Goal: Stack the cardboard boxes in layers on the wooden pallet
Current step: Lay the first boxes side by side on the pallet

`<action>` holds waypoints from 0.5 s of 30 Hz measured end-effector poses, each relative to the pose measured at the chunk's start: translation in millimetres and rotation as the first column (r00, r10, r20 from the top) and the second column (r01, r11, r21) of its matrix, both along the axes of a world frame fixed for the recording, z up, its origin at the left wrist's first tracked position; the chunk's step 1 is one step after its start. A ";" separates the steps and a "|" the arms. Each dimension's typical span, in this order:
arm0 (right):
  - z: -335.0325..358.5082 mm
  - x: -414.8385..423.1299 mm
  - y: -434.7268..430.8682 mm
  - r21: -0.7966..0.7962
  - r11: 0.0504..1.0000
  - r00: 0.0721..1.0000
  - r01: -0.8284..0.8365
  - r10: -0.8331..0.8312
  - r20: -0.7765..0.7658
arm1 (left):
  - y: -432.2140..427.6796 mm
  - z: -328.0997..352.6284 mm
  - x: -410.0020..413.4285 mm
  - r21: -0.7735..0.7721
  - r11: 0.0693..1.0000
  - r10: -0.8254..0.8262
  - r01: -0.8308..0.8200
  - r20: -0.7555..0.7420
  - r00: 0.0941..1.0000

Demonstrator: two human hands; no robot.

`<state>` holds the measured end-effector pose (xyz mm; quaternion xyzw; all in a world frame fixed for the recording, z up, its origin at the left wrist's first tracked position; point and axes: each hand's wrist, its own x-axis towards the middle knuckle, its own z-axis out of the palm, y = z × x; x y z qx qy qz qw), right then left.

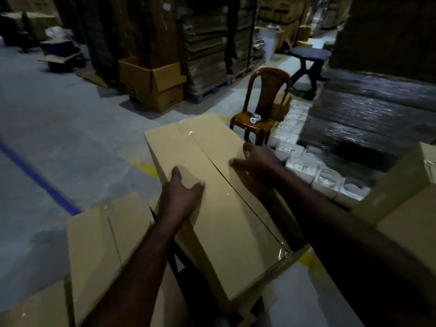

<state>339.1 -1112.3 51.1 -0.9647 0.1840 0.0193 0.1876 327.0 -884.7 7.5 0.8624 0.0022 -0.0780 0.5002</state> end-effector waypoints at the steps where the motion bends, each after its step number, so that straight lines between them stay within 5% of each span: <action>1: 6.2 -5.6 -1.1 -0.008 1.000 1.000 0.026 -0.026 0.017 | -0.2 7.6 3.9 0.012 1.000 -0.023 0.023 0.031 0.999; 8: 39.9 -95.8 -17.5 -0.046 0.947 0.942 0.319 -0.311 0.124 | -29.5 47.9 5.2 0.103 0.938 -0.344 0.330 0.180 0.922; 15: 44.4 -221.7 -38.1 -0.037 0.777 0.769 0.629 -0.614 0.176 | -95.5 73.3 -54.1 0.177 0.776 -0.630 0.605 0.239 0.738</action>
